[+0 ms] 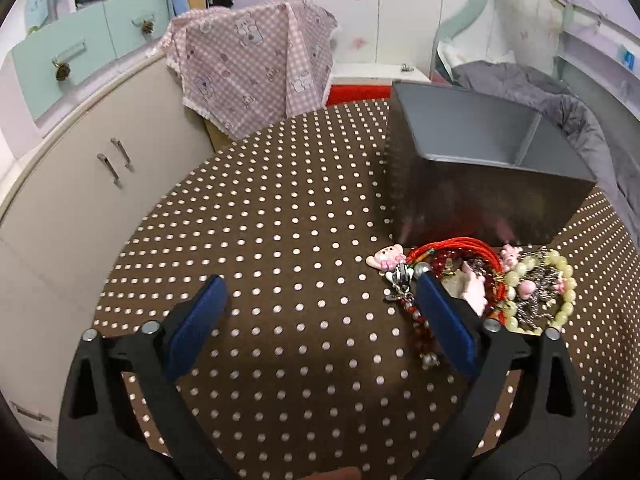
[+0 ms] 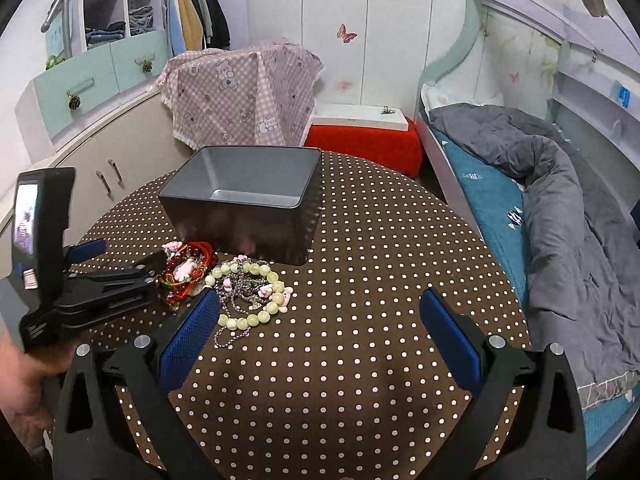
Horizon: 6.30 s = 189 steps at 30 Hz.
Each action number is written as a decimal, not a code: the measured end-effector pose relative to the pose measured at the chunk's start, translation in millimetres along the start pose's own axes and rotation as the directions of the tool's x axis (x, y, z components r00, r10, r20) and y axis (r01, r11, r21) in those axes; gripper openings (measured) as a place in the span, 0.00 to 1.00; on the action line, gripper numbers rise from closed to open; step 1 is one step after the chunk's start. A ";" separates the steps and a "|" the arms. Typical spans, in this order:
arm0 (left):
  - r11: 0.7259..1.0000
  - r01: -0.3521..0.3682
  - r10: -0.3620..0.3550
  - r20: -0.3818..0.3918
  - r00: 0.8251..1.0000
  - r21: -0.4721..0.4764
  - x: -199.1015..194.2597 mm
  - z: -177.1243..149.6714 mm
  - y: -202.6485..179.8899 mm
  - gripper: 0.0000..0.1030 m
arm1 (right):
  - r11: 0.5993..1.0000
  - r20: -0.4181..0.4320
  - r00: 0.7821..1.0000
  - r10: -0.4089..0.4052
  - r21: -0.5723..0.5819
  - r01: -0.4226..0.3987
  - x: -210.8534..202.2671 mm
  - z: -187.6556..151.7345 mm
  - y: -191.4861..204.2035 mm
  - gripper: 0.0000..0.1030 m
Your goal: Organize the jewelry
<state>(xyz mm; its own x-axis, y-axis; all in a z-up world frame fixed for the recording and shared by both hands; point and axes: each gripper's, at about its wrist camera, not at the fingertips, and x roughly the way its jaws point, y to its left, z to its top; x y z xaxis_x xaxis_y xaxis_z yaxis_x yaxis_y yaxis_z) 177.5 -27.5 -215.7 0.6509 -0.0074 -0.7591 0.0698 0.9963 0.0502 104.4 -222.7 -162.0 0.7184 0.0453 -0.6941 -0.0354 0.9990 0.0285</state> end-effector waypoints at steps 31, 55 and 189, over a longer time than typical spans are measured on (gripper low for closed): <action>0.985 0.167 -0.167 0.000 0.986 -0.044 -25.1 -25.8 29.1 0.17 | 0.977 -0.069 0.979 0.192 -0.082 -0.198 15.0 -1.2 46.6 0.93; 0.989 0.145 -0.145 -0.015 0.989 0.018 -20.9 -26.4 27.3 0.27 | 0.889 -0.213 0.869 0.446 -0.007 -0.458 37.6 -7.9 98.7 0.46; 0.926 0.342 -0.344 -0.016 0.939 0.160 0.1 8.8 8.5 0.10 | 0.948 -0.044 0.949 0.312 0.080 -0.308 -2.3 13.1 14.0 0.92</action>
<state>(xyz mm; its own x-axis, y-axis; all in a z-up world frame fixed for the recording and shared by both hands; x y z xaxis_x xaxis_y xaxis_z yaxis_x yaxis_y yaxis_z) 184.8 -19.7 -209.6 0.5752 -0.3480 -0.7404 0.4076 0.9066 -0.1094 111.5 -208.7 -150.6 0.6399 0.3545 -0.6818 -0.1992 0.9334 0.2984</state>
